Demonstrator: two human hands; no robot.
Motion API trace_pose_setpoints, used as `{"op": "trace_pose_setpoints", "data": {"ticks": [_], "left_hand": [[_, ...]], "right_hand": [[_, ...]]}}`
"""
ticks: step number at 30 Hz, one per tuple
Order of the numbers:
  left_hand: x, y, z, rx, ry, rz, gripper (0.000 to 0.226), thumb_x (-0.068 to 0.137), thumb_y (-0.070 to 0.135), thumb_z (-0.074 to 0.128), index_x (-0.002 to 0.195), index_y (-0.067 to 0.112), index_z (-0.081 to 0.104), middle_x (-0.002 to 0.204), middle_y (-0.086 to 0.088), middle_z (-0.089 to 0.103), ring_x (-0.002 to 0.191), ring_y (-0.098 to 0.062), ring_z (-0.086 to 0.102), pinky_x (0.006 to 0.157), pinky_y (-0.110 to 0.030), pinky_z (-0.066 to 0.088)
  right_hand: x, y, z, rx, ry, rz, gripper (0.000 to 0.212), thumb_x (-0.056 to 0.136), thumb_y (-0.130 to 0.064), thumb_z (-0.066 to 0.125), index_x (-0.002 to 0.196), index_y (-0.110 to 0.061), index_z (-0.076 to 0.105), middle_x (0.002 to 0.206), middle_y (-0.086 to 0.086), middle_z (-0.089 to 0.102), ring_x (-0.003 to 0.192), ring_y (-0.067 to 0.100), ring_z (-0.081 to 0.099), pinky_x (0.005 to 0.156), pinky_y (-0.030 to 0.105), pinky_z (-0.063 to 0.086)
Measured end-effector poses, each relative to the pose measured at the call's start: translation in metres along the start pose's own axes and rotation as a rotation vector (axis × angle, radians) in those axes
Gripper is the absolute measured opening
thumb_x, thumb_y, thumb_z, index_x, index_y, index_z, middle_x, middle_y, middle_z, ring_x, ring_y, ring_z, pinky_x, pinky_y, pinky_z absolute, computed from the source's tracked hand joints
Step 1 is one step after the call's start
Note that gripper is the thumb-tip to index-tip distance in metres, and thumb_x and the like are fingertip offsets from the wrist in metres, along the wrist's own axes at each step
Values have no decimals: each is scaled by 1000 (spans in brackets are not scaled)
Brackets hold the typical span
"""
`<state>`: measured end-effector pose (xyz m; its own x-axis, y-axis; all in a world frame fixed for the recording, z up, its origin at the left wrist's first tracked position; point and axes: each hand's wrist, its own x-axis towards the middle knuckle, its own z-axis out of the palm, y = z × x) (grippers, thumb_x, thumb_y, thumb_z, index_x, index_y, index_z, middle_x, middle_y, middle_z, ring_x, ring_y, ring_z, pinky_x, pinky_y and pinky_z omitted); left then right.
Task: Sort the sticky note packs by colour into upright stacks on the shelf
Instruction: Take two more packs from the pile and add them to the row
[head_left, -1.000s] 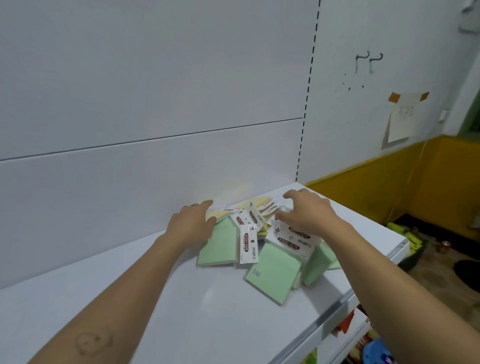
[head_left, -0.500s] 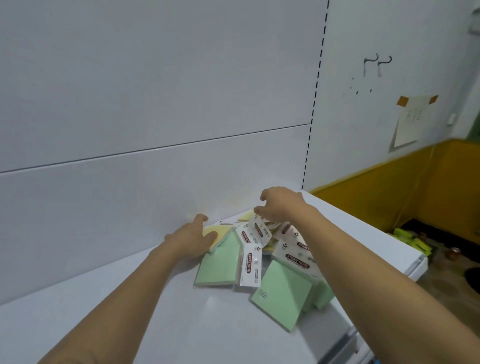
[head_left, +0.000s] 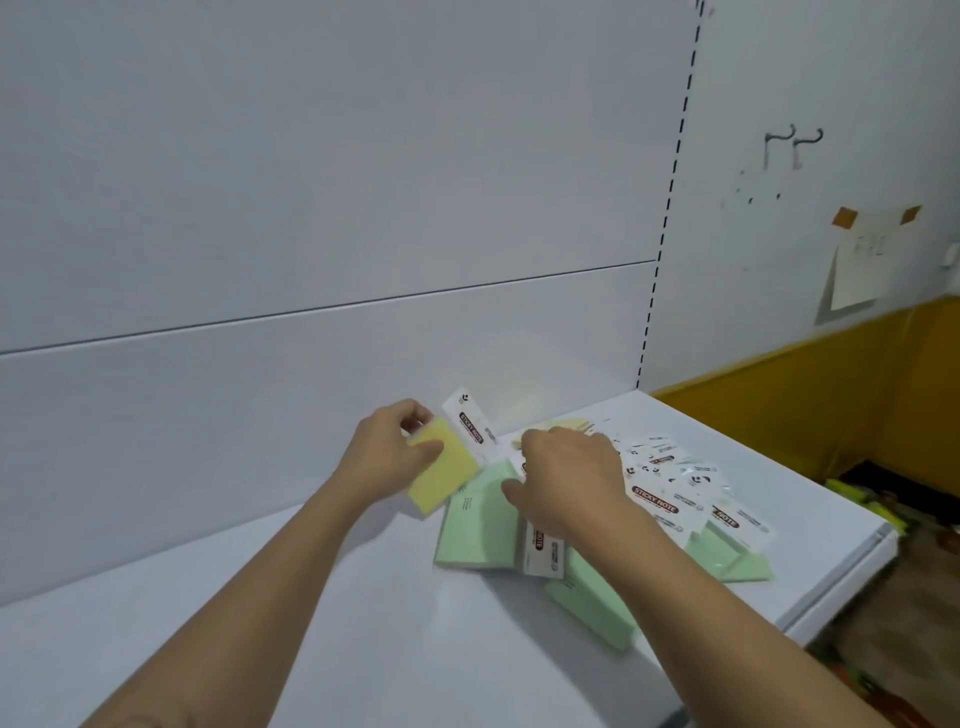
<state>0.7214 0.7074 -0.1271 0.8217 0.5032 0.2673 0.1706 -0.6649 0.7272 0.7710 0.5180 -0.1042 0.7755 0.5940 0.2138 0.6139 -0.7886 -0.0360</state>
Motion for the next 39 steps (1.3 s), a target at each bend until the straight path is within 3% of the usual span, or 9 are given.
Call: {"op": "trace_pose_setpoints", "data": {"ticks": [4, 9, 12, 20, 22, 27, 33, 36, 39], "left_hand": [[-17, -1, -13, -45, 21, 16, 12, 79, 12, 68, 90, 15, 65, 92, 5, 65, 76, -14, 60, 60, -20, 42], [-34, 0, -28, -64, 76, 20, 10, 78, 10, 68, 83, 17, 63, 85, 4, 66, 76, -20, 66, 65, -27, 50], [-45, 0, -38, -65, 102, 12, 9, 77, 11, 68, 82, 15, 63, 82, 5, 65, 75, -21, 68, 69, -32, 54], [-69, -4, -55, -57, 118, -9, 9, 78, 11, 69, 84, 14, 64, 79, 8, 63, 68, -14, 63, 60, -21, 48], [-75, -4, -59, -57, 118, -10, 8, 79, 12, 69, 84, 15, 64, 79, 8, 64, 70, -14, 64, 61, -22, 48], [-87, -2, -67, -50, 116, -4, 9, 79, 13, 68, 84, 18, 63, 82, 8, 64, 71, -12, 64, 60, -19, 46], [-97, -8, -69, -42, 142, -35, 10, 80, 12, 69, 84, 18, 62, 83, 8, 63, 72, -14, 63, 59, -19, 44], [-102, -10, -71, -77, 164, -51, 9, 81, 11, 69, 86, 15, 63, 83, 8, 62, 69, -11, 61, 56, -18, 41], [-104, -12, -71, -108, 176, -60, 9, 81, 10, 68, 86, 14, 63, 84, 6, 62, 69, -12, 61, 57, -19, 43]], "right_hand": [[-16, -1, 0, -68, -2, 27, 32, 92, -44, 48, 104, -15, 53, 106, 4, 63, 101, 27, 59, 74, 35, 30], [-21, -11, 4, -127, -75, 32, 60, 85, -65, 48, 117, -15, 52, 116, 4, 60, 110, 25, 55, 81, 35, 35], [-25, -18, 4, -48, -93, 71, 65, 84, -66, 50, 122, -13, 46, 118, 2, 60, 110, 24, 57, 74, 33, 35], [-34, -43, 19, -73, -205, 34, 81, 75, -67, 61, 130, -12, 39, 127, 10, 45, 115, 29, 53, 75, 33, 37], [-32, -46, 18, -65, -206, 40, 77, 77, -61, 65, 130, -11, 40, 128, 9, 47, 117, 27, 52, 74, 32, 32], [-27, -50, 18, -185, -216, -25, 60, 78, -45, 71, 126, -14, 51, 129, 11, 44, 114, 25, 54, 87, 31, 42], [-19, -57, 11, -455, -280, -219, 35, 81, -18, 66, 115, -15, 61, 111, 3, 62, 107, 23, 61, 85, 29, 46], [-20, -60, 11, -575, -253, -294, 32, 80, -17, 61, 113, -17, 62, 90, 0, 55, 99, 21, 62, 81, 27, 47], [-19, -58, 8, -526, -126, -342, 26, 87, -11, 52, 112, -14, 60, 95, 6, 48, 92, 23, 58, 70, 27, 37]]}}
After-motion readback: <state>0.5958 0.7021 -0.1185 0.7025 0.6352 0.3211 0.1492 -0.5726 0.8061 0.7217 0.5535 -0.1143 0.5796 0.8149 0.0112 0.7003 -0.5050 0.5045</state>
